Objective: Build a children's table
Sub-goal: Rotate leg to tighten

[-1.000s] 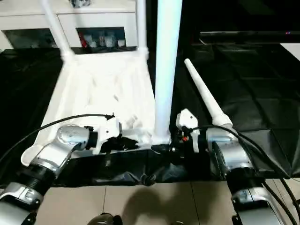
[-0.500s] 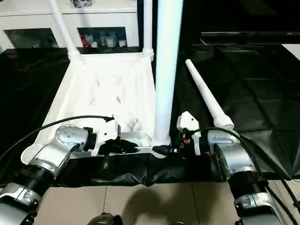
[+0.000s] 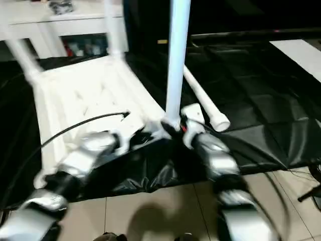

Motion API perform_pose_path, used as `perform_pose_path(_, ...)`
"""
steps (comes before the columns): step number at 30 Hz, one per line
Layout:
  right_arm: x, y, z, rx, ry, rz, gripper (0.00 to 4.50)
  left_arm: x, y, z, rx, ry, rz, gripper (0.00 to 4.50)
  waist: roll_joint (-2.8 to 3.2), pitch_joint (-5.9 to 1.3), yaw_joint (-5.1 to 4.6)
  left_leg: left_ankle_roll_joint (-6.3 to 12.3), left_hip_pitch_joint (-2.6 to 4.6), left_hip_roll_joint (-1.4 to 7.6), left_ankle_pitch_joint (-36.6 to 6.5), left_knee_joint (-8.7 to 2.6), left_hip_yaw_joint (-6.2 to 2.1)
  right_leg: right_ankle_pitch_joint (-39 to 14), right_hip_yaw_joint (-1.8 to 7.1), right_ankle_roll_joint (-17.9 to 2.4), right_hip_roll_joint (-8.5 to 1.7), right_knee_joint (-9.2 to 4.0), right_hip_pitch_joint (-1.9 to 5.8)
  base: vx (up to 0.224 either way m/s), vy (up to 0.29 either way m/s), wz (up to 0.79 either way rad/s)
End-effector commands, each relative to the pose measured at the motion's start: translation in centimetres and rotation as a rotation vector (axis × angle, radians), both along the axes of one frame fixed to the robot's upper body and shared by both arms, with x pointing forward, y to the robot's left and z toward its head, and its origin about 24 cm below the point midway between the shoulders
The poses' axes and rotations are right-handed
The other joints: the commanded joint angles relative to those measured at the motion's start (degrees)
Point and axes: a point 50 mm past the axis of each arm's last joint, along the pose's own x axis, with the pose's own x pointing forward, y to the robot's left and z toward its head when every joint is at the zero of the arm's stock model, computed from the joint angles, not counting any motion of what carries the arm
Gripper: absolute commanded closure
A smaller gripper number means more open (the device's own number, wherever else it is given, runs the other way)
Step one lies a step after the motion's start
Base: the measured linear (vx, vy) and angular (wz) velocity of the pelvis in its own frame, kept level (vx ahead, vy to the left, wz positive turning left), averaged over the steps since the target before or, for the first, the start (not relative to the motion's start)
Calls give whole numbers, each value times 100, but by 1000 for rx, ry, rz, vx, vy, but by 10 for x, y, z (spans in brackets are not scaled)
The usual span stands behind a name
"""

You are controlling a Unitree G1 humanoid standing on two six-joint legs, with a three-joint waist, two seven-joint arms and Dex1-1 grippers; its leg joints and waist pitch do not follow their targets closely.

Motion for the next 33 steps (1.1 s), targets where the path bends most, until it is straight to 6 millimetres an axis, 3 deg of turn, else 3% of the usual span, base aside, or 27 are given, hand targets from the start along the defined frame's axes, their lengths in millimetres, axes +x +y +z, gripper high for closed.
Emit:
perform_pose_path(1, -7, 28, -12, 75, 78, 40, 173, 5, -25, 29, -87, -114, -32, 450, -74, -388, 19, -52, 151, 202, -2438, -451, -192, -2391, 120, -996, -298, -562, 200, 0, 0, 0)
perform_pose_path(2, -5, 36, -10, 98, 77, 30, 173, 3, -31, 28, -73, -128, -48, 450, -68, -404, 33, 25, 143, 210, -2304, -451, -168, -2027, 125, -1072, -287, -540, 203, 0, 0, 0)
perform_pose_path(4, -5, 40, -10, 95, 74, 33, 173, 2, -32, 27, -63, -131, -54, 450, -90, -414, 44, 89, 141, 210, -2206, -443, -150, -1784, 129, -1153, -283, -527, 215, 0, 0, 0)
perform_pose_path(5, -4, 42, -10, 89, 72, 33, 173, 2, -33, 27, -58, -132, -57, 450, -73, -416, 48, 124, 136, 211, -2150, -442, -150, -1688, 126, -1202, -285, -507, 223, 0, 0, 0)
perform_pose_path(11, -4, 51, -9, 33, 43, 78, 173, 0, -31, 23, -19, -146, -89, 450, -63, -413, 45, 152, 142, 211, -2200, -443, -141, -1860, 116, -1182, -283, -530, 221, 0, 0, 0)
perform_pose_path(13, -3, 52, -6, 47, 31, 88, 117, -1, -29, 22, -14, -148, -104, 450, -56, -406, 42, 128, 156, 212, -2295, -446, -141, -1949, 120, -1166, -279, -543, 200, 0, 0, 0)
perform_pose_path(15, -2, 52, -4, 59, 23, 92, 103, -2, -28, 22, -16, -146, -116, 450, -64, -404, 36, 110, 149, 210, -2363, -449, -144, -2012, 122, -1138, -280, -550, 198, 0, 0, 0)
perform_pose_path(17, 0, 50, 0, 61, -8, 103, 67, -3, -24, 21, -10, -143, -142, 450, -60, -410, 37, 106, 144, 211, -2345, -456, -148, -2007, 120, -1128, -281, -546, 204, 0, 0, 0)
perform_pose_path(23, 2, 37, 9, 10, -100, 148, 13, -8, -12, 17, -19, -128, -217, 450, -60, -417, 78, 159, 178, 226, -2216, -442, -114, -1775, 143, -1250, -279, -536, 177, 0, 0, 0)
perform_pose_path(28, -3, 18, 10, -31, -135, 231, 1, -13, 2, 13, -16, -107, -300, 450, -43, -431, 121, 256, 167, 236, -2001, -436, -97, -1449, 144, -1321, -270, -501, 208, 0, 0, 0)
perform_pose_path(33, -15, 3, 7, -70, -129, 395, 1, -17, 13, 13, -20, -82, -380, 450, -14, -433, 245, 291, 171, 260, -1894, -434, -76, -1290, 139, -1324, -245, -470, 228, 0, 0, 0)
